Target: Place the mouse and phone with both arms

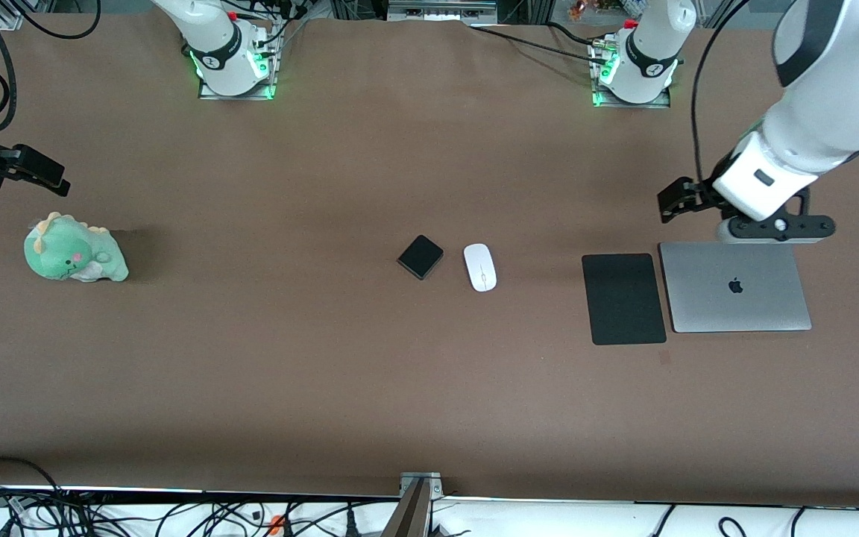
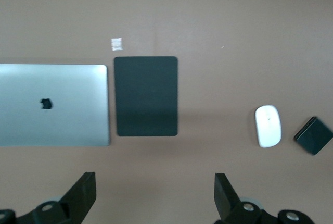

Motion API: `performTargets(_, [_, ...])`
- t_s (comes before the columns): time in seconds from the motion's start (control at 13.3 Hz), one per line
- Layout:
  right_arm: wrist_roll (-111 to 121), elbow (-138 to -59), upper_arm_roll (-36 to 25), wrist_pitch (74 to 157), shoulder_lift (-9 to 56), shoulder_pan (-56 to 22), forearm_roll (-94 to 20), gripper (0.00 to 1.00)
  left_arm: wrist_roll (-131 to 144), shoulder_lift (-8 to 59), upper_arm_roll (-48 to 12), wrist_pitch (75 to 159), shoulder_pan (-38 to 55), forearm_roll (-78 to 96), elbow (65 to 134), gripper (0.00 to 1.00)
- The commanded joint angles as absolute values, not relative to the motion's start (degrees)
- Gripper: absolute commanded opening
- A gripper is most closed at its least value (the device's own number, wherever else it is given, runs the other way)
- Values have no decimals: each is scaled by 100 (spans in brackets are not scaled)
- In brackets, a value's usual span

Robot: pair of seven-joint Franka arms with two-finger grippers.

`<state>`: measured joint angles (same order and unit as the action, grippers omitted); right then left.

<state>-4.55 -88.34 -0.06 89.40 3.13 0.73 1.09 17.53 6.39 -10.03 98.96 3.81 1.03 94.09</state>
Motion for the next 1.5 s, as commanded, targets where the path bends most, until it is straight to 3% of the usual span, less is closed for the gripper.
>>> performTargets(0.0, [-510, -8894, -9, 8868, 369, 26, -96, 100, 2267, 939, -1178, 10177, 588, 141, 9352, 100])
performTargets(0.6, [-694, -9237, -9, 9114, 483, 18, -316, 100, 3795, 2064, -1187, 11275, 1546, 193, 9343, 100])
performTargets(1.43, [-1468, -9343, 0, 9588, 1037, -615, -334, 100, 5362, 3479, -1178, 12602, 2584, 132, 9360, 100])
